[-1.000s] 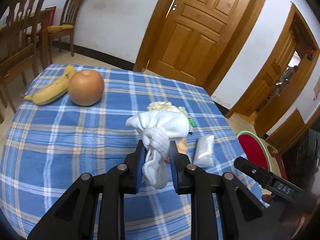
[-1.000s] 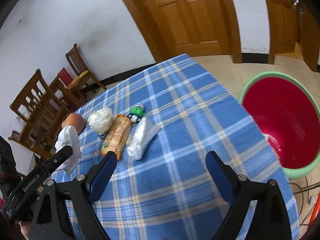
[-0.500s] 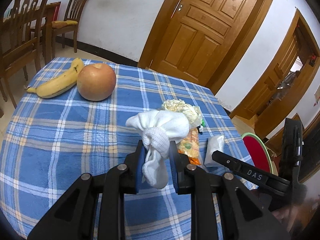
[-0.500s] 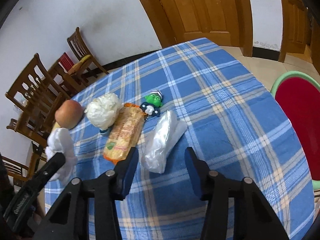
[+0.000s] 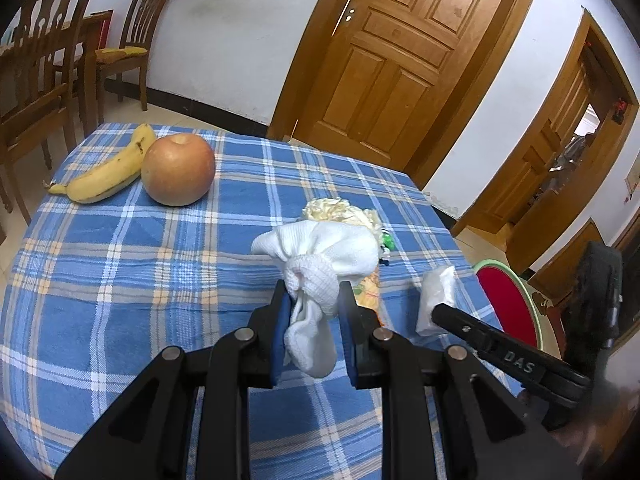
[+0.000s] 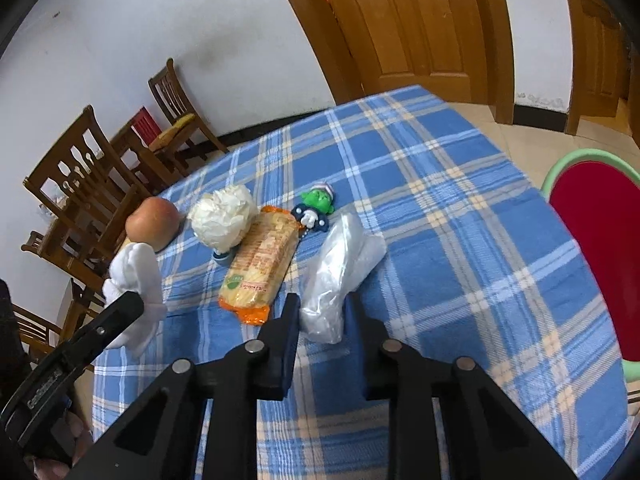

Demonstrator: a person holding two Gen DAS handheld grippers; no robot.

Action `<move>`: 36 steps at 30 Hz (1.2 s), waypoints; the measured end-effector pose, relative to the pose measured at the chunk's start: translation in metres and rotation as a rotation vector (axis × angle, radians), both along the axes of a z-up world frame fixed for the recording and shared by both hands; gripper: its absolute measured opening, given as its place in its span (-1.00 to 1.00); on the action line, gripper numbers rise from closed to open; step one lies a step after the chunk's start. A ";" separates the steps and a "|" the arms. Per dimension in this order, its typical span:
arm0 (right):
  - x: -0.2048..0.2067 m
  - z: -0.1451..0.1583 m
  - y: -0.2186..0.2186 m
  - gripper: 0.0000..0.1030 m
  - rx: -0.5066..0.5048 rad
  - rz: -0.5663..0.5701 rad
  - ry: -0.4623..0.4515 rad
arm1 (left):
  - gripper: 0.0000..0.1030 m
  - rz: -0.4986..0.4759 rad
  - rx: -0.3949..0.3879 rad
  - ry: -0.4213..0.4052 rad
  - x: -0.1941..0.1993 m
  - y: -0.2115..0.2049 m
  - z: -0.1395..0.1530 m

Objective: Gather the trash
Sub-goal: 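Grasp the white socks with the left gripper while the right grasps the plastic bag, then carry the socks and plastic bag over the red bin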

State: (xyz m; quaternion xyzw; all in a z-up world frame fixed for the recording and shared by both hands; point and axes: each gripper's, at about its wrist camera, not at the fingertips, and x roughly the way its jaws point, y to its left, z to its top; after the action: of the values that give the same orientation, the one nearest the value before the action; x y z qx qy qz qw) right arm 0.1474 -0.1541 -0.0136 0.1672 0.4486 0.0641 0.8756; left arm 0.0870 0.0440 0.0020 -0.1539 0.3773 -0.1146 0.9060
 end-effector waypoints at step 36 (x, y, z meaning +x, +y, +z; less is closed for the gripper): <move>-0.101 0.049 -0.143 -0.51 0.020 -0.279 -0.150 | -0.56 -0.283 0.004 0.004 -0.013 -0.142 0.032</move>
State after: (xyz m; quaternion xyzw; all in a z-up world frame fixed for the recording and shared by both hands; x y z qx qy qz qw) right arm 0.0466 -0.2967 0.0351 0.2315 0.3534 -0.0415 0.9054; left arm 0.0739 -0.0984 0.0337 -0.0974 0.3973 -0.2401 0.8803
